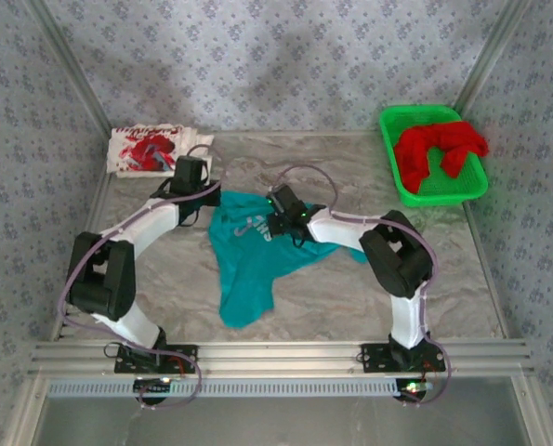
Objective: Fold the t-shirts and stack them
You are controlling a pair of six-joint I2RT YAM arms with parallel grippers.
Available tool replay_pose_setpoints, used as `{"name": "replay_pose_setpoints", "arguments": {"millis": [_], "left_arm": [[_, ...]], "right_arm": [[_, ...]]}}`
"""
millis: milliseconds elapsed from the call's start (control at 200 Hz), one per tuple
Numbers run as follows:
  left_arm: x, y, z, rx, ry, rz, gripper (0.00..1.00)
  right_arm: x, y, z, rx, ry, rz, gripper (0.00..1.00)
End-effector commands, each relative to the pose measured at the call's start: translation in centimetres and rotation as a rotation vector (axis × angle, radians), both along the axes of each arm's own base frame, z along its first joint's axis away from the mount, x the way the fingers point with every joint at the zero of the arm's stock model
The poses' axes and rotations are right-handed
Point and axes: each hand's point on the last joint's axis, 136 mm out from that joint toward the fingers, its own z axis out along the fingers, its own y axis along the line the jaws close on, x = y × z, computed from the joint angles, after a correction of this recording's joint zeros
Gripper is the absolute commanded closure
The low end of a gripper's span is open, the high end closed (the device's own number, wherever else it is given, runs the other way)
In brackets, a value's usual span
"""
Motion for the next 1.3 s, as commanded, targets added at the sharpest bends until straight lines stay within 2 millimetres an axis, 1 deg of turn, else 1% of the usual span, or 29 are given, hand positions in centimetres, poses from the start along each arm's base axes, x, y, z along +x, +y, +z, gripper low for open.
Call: {"name": "replay_pose_setpoints", "arguments": {"millis": [0, 85, 210, 300, 355, 380, 420, 475, 530, 590, 700, 804, 859, 874, 879, 884, 894, 919, 984, 1039, 1119, 1294], "left_arm": [[0.1, 1.6, 2.5, -0.010, -0.071, 0.045, 1.00], [0.3, 2.2, 3.3, -0.005, -0.090, 0.047, 1.00], [1.0, 2.8, 4.5, -0.013, -0.116, 0.052, 1.00], [2.2, 2.9, 5.4, -0.023, -0.141, 0.048, 1.00], [3.3, 2.9, 5.8, -0.029, -0.151, 0.048, 1.00], [3.8, 3.0, 6.0, -0.034, -0.152, 0.047, 1.00], [4.6, 3.0, 6.4, -0.039, -0.154, 0.048, 1.00], [5.3, 3.5, 7.1, -0.044, -0.165, 0.073, 1.00], [5.5, 4.0, 7.9, -0.059, -0.183, 0.092, 1.00], [5.2, 4.5, 8.7, -0.068, -0.199, 0.101, 1.00], [3.3, 5.8, 9.3, -0.062, -0.213, 0.125, 1.00], [0.5, 7.4, 9.4, -0.063, -0.216, 0.158, 1.00], [-1.2, 8.2, 9.5, -0.064, -0.223, 0.176, 1.00], [-1.7, 8.4, 9.6, -0.065, -0.227, 0.180, 1.00], [-1.9, 8.6, 9.6, -0.065, -0.229, 0.184, 1.00], [-2.1, 8.7, 9.7, -0.066, -0.232, 0.186, 1.00], [-2.4, 8.8, 9.8, -0.067, -0.234, 0.189, 1.00], [-3.1, 9.1, 9.9, -0.070, -0.240, 0.199, 1.00], [-5.2, 9.7, 11.0, -0.074, -0.268, 0.210, 1.00], [-6.7, 9.9, 12.0, -0.077, -0.299, 0.208, 1.00], [-8.8, 10.1, 14.2, -0.110, -0.356, 0.218, 1.00], [-13.7, 9.3, 19.5, -0.231, -0.509, 0.177, 1.00]], "right_arm": [[1.2, -2.8, 5.5, 0.018, -0.102, -0.042, 1.00], [1.6, -4.4, 8.0, 0.063, -0.109, -0.036, 1.00], [2.5, -6.9, 10.8, 0.118, -0.092, -0.020, 1.00], [3.6, -8.5, 12.0, 0.121, -0.108, -0.002, 1.00], [4.4, -9.6, 12.1, 0.088, -0.099, -0.004, 1.00], [4.7, -10.3, 12.0, 0.068, -0.094, -0.009, 1.00], [5.6, -11.6, 12.5, 0.048, -0.106, -0.037, 1.00], [6.4, -14.0, 12.9, 0.032, -0.102, -0.098, 1.00], [6.8, -16.2, 14.0, 0.041, -0.114, -0.153, 1.00], [6.7, -19.0, 15.1, 0.042, -0.140, -0.229, 1.00], [5.6, -23.1, 17.6, 0.078, -0.195, -0.336, 1.00], [3.1, -25.7, 19.6, 0.100, -0.241, -0.403, 1.00], [1.6, -26.7, 20.5, 0.117, -0.265, -0.432, 1.00], [1.3, -26.9, 21.2, 0.127, -0.280, -0.437, 1.00], [1.2, -27.0, 21.2, 0.129, -0.281, -0.439, 1.00], [0.9, -27.1, 20.7, 0.127, -0.273, -0.442, 1.00], [0.6, -27.2, 20.5, 0.128, -0.271, -0.444, 1.00], [0.0, -27.6, 20.6, 0.136, -0.282, -0.454, 1.00], [-1.6, -28.0, 21.8, 0.154, -0.329, -0.467, 1.00], [-3.1, -27.8, 22.6, 0.186, -0.364, -0.454, 1.00], [-5.3, -27.7, 24.0, 0.226, -0.409, -0.450, 1.00], [-10.9, -27.3, 28.5, 0.258, -0.525, -0.408, 1.00]]}}
